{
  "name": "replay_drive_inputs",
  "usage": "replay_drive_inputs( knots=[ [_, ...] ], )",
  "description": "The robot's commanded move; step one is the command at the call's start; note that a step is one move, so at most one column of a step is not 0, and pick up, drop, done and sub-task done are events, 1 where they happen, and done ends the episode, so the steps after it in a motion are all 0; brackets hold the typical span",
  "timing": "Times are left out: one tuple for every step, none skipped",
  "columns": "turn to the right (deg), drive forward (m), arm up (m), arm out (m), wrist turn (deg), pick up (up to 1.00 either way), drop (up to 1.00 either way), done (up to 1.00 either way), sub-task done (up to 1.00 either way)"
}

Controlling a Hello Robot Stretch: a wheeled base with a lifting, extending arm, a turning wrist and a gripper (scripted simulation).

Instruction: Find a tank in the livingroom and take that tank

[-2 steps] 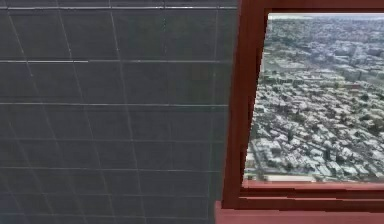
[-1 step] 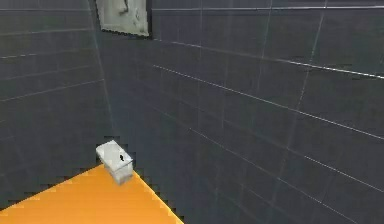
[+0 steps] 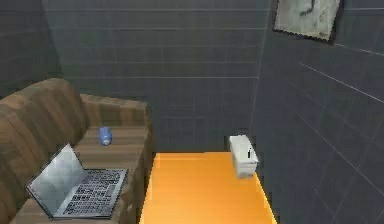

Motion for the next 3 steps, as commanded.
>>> replay_drive_inputs(
  knots=[
    [0.0,1.00,0.00,0.00,0.0,0.00,0.00,0.00,0.00],
    [-45.0,0.00,0.00,0.00,0.0,0.00,0.00,0.00,0.00],
    [0.0,0.00,0.20,0.00,0.0,0.00,0.00,0.00,0.00]
  ],
)
